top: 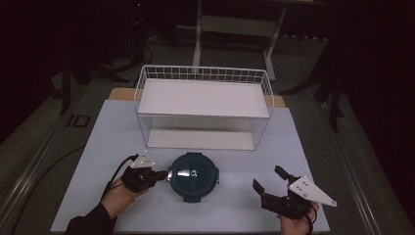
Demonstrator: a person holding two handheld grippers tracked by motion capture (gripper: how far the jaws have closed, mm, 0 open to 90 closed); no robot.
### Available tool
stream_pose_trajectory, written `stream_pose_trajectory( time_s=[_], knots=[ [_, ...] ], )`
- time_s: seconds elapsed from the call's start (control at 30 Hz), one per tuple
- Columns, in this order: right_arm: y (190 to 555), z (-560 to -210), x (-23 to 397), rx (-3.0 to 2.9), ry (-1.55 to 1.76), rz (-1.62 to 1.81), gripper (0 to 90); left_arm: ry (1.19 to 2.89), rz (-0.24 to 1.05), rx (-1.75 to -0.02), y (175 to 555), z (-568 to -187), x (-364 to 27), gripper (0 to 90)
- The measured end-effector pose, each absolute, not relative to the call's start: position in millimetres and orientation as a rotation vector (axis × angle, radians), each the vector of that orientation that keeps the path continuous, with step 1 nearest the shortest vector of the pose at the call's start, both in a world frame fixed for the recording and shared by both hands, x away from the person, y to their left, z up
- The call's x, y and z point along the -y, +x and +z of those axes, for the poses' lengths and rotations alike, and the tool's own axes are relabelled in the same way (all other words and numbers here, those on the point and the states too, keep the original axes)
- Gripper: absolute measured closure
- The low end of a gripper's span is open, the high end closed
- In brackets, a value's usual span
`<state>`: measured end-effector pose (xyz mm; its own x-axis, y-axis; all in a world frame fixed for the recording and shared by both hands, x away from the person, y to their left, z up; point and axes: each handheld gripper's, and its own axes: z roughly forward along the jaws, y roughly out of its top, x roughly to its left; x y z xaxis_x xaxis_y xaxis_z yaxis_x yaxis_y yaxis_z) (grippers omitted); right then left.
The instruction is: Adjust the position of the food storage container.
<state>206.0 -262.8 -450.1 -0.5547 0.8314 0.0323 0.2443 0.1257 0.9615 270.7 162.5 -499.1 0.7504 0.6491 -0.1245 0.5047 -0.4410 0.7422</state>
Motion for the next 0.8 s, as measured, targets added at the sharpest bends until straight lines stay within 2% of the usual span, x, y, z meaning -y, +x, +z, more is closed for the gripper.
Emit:
stream_pose_trajectory(
  time_s=[0.8],
  knots=[
    [203,-448,262,-1.877,1.001,1.452,14.1,2.153,0.157,-0.738,276,-500,-94,89.8]
  ],
)
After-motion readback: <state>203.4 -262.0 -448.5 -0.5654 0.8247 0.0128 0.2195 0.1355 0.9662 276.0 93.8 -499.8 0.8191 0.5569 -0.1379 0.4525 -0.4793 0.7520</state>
